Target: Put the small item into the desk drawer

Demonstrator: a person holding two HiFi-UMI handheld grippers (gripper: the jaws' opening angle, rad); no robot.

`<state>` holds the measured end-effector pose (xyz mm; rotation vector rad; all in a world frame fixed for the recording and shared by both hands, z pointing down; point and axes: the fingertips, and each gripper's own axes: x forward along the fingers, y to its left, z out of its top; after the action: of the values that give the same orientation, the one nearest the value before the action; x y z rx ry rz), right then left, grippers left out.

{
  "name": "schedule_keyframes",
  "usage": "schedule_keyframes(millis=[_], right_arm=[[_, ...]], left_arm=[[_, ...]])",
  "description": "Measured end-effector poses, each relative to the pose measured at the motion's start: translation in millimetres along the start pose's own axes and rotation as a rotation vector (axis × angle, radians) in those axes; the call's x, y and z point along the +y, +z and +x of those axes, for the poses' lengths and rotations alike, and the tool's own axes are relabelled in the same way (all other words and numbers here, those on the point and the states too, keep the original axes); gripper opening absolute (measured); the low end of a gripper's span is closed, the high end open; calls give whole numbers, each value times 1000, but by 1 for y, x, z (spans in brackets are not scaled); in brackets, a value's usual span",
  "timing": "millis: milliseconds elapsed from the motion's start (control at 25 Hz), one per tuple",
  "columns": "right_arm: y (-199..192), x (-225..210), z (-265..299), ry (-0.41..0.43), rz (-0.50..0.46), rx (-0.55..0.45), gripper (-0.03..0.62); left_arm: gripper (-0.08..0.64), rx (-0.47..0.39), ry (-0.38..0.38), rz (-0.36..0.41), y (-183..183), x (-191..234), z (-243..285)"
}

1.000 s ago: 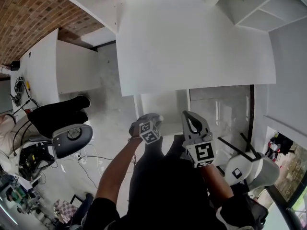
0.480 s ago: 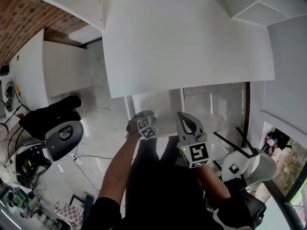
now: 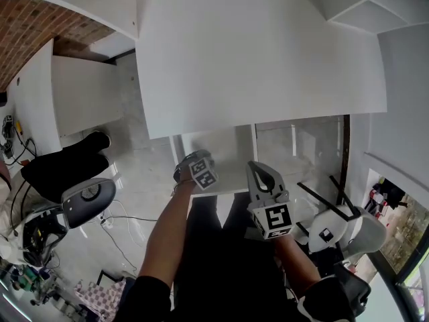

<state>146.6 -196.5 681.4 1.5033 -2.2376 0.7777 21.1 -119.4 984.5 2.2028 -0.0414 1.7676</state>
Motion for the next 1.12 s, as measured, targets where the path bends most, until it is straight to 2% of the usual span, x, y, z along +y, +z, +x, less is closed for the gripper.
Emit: schedule_keyframes(millis=[480,840,1120], right_arm=[[-17,-7,17,-11,18,49,14],[-28,-12,18,-14,28,67,14],[-28,-12,16,-12,31,66,14]], left_arm=[[130,25,15,-10,-11,15,18],[130,24,15,-17,-7,17,28],[135,10,5,-83,-5,21,30]])
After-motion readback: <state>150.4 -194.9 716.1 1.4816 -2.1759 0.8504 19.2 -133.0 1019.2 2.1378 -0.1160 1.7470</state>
